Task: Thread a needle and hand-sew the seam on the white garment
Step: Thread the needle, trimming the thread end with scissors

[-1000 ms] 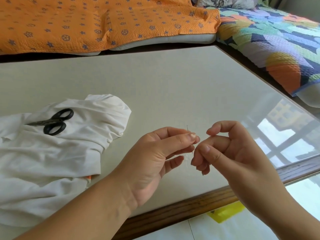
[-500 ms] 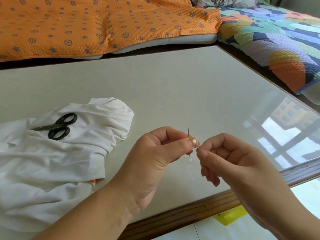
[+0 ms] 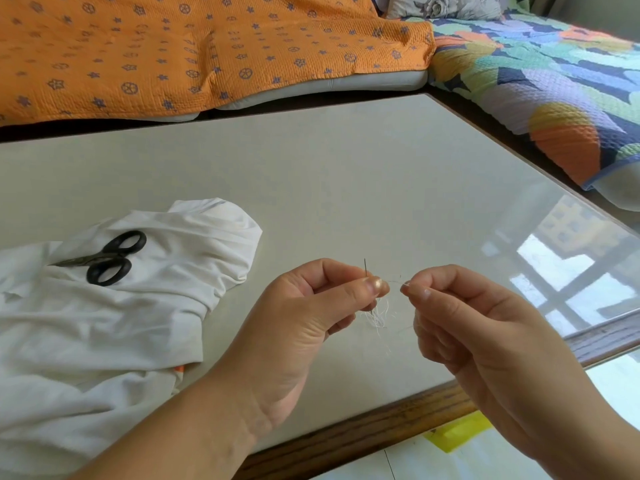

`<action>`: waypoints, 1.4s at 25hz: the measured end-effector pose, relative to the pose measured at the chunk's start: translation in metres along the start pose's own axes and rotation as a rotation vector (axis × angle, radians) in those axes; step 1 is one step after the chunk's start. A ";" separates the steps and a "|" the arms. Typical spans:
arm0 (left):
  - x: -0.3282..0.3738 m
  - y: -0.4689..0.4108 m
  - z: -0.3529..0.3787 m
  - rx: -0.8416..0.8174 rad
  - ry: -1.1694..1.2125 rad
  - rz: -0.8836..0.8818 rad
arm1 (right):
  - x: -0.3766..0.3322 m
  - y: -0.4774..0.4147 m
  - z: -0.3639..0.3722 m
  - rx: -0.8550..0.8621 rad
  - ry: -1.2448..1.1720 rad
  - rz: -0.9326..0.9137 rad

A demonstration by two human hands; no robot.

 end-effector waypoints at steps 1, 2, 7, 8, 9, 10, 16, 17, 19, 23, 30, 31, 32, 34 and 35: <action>0.000 0.000 0.000 -0.001 -0.002 -0.008 | 0.000 0.000 0.000 0.004 -0.007 -0.004; -0.001 0.001 0.000 -0.006 -0.005 -0.014 | -0.001 0.000 0.000 0.011 -0.011 -0.004; -0.002 0.002 0.004 -0.040 -0.015 -0.036 | -0.004 0.001 0.001 0.034 -0.053 0.008; -0.002 0.002 0.005 -0.040 -0.017 -0.037 | -0.005 0.001 0.001 0.036 -0.065 0.009; -0.003 0.002 0.005 -0.037 -0.018 -0.038 | -0.005 0.001 0.000 0.045 -0.079 0.013; -0.003 0.002 0.005 -0.035 -0.014 -0.039 | -0.005 0.002 0.000 0.049 -0.093 0.015; -0.001 0.003 0.007 -0.031 -0.015 -0.061 | -0.007 0.003 0.000 0.075 -0.129 0.013; 0.000 0.004 0.008 -0.032 -0.022 -0.064 | -0.007 0.004 0.000 0.080 -0.122 0.018; 0.001 0.005 0.010 -0.036 -0.023 -0.065 | -0.008 0.004 -0.001 0.081 -0.096 0.014; 0.001 0.007 0.011 -0.040 0.001 -0.075 | -0.008 0.007 -0.004 0.100 0.039 -0.003; 0.001 0.007 0.014 -0.055 -0.001 -0.087 | -0.008 0.010 -0.004 0.098 0.067 -0.009; 0.001 0.007 0.014 -0.048 0.002 -0.086 | -0.008 0.009 -0.003 0.093 0.056 -0.003; 0.001 0.007 0.013 -0.043 0.006 -0.084 | -0.008 0.008 -0.002 0.088 0.048 0.001; 0.002 0.007 0.013 -0.037 0.011 -0.078 | -0.008 0.008 -0.002 0.086 0.036 0.007; 0.002 0.007 0.013 -0.036 0.013 -0.072 | -0.008 0.008 -0.002 0.086 0.029 0.011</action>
Point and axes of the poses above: each hand's wrist, its own y-axis away from the middle knuckle, its own z-axis out of the palm, x = y × z, the point moved 4 cm from there along -y, towards the middle knuckle, and after that the axes turned 3 degrees about -x, right-handed, at the moved point
